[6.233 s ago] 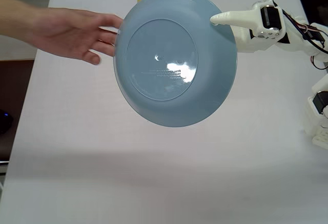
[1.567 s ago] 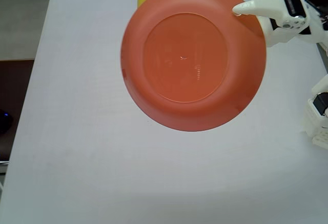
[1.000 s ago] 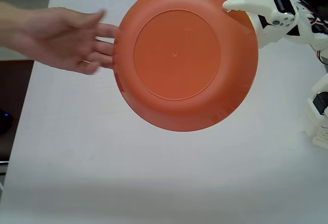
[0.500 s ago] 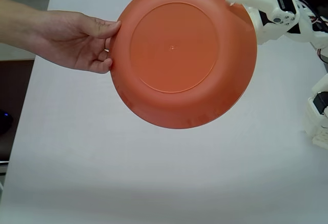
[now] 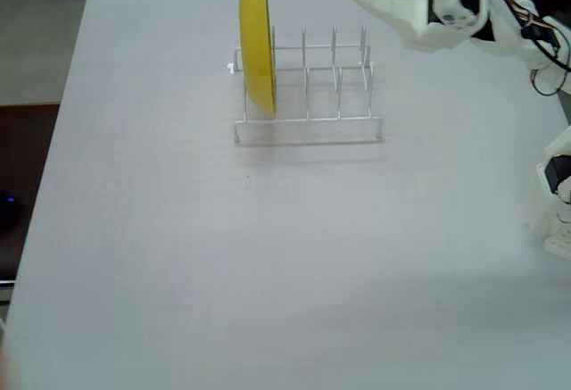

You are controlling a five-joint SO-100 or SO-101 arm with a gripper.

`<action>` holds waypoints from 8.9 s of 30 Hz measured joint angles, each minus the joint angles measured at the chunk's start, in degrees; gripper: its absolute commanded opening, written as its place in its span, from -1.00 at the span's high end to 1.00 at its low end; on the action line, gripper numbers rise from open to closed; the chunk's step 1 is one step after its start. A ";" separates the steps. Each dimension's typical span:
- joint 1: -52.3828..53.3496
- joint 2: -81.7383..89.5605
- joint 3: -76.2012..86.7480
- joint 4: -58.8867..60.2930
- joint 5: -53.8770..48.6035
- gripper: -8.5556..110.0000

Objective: Would you please take all the plates for me?

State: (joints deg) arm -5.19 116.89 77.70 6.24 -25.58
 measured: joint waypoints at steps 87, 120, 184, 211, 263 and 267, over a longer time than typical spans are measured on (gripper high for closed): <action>30.41 -37.79 -49.66 25.40 -13.71 0.87; -14.59 -13.97 -29.18 3.60 17.93 0.87; -0.70 27.42 43.15 9.40 17.67 0.86; 0.70 67.32 91.14 14.59 24.52 0.86; 1.58 71.46 102.22 29.71 29.53 0.86; 1.58 71.46 102.22 29.71 29.53 0.85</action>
State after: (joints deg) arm -3.60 188.35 179.91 35.95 3.96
